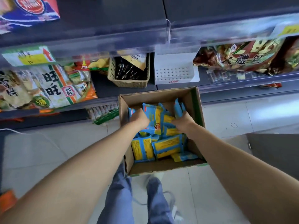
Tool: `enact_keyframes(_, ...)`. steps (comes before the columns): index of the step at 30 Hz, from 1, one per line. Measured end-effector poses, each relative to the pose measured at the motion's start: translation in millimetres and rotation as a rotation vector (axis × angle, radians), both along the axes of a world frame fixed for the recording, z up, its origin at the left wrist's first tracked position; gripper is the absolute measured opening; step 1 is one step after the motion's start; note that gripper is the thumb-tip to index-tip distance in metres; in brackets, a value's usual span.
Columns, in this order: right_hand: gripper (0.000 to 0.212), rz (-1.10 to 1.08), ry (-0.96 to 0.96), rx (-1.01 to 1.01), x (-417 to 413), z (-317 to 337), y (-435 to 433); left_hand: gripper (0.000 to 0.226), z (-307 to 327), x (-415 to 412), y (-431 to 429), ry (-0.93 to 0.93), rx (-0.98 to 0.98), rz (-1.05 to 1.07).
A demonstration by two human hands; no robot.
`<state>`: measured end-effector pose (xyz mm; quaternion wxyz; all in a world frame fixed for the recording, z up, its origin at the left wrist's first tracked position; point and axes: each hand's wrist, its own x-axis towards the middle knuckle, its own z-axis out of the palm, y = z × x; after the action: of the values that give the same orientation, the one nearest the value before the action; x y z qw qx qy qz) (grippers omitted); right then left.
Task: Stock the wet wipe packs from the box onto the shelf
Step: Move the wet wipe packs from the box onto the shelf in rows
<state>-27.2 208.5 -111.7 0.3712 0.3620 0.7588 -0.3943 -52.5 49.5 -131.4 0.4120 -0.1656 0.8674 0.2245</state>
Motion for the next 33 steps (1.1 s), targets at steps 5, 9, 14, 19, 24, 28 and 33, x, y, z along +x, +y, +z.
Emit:
enact_keyframes(5, 0.063, -0.200, -0.043, -0.108, -5.6, -24.8, 2.9, 0.043, -21.5, -0.2, 12.6, -0.001, -0.044, 0.077)
enact_keyframes(9, 0.040, -0.336, -0.074, -0.175, -9.1, -29.1, -2.9, 0.045, -33.1, 3.2, 18.5, 0.014, -0.046, 0.163)
enact_keyframes(14, 0.035, -0.517, -0.034, -0.248, -12.3, -30.7, -1.4, 0.041, -30.5, 2.1, 22.6, -0.007, -0.049, 0.210)
enact_keyframes(19, 0.024, -0.558, 0.019, -0.288, -10.1, -12.5, -6.4, 0.037, 2.6, -7.6, 20.9, 0.069, -0.033, 0.154)
enact_keyframes(24, 0.029, -0.339, 0.143, -0.094, -7.9, 29.2, -11.9, 0.024, 61.2, -14.8, -6.8, 0.124, -0.094, -0.012)
enact_keyframes(28, 0.029, 0.028, 0.271, 0.133, -8.1, 83.7, -13.5, 0.028, 126.0, -16.4, -28.5, 0.178, -0.099, -0.056)
enact_keyframes(33, 0.028, 0.135, 0.390, 0.003, -9.5, 173.5, -19.4, 0.014, 221.8, -13.4, -54.8, 0.275, -0.050, -0.104)
